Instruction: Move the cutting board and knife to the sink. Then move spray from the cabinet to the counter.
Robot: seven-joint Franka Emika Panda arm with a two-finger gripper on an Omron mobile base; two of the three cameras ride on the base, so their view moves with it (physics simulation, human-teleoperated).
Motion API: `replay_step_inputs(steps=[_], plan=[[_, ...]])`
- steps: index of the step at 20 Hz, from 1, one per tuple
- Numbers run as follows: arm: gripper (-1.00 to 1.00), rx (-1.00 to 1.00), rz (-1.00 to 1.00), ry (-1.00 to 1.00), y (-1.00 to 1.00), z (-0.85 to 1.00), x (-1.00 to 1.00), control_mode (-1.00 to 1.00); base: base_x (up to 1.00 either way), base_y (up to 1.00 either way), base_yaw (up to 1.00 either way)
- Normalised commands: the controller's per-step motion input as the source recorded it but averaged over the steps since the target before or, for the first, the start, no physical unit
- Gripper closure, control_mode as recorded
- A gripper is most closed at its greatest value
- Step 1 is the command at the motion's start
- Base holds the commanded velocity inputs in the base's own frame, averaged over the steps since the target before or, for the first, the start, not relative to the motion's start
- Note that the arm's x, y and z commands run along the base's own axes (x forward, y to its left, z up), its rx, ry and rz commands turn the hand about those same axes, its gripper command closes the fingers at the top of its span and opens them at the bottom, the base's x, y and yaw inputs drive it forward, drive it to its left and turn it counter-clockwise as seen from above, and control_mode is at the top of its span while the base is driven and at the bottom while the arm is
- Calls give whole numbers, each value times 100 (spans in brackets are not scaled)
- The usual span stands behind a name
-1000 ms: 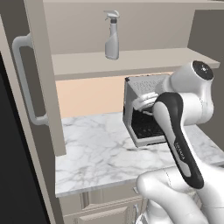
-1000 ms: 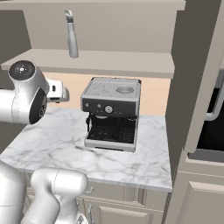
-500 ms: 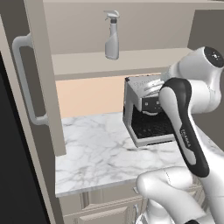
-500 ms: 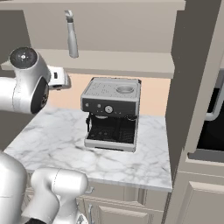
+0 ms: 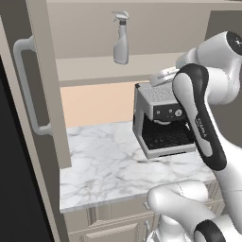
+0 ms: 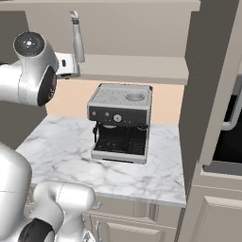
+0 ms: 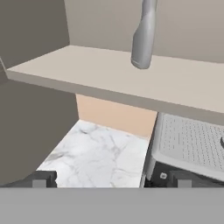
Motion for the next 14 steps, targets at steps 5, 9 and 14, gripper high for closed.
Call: replay_step_inputs(steps=[5, 9, 14], plan=[[-100, 9, 2, -15, -6, 19, 39, -100, 0, 0, 0], [-100, 14, 0, -4, -3, 19, 55, -100, 0, 0, 0], [-100, 14, 0, 0, -3, 19, 62, -100, 0, 0, 0]])
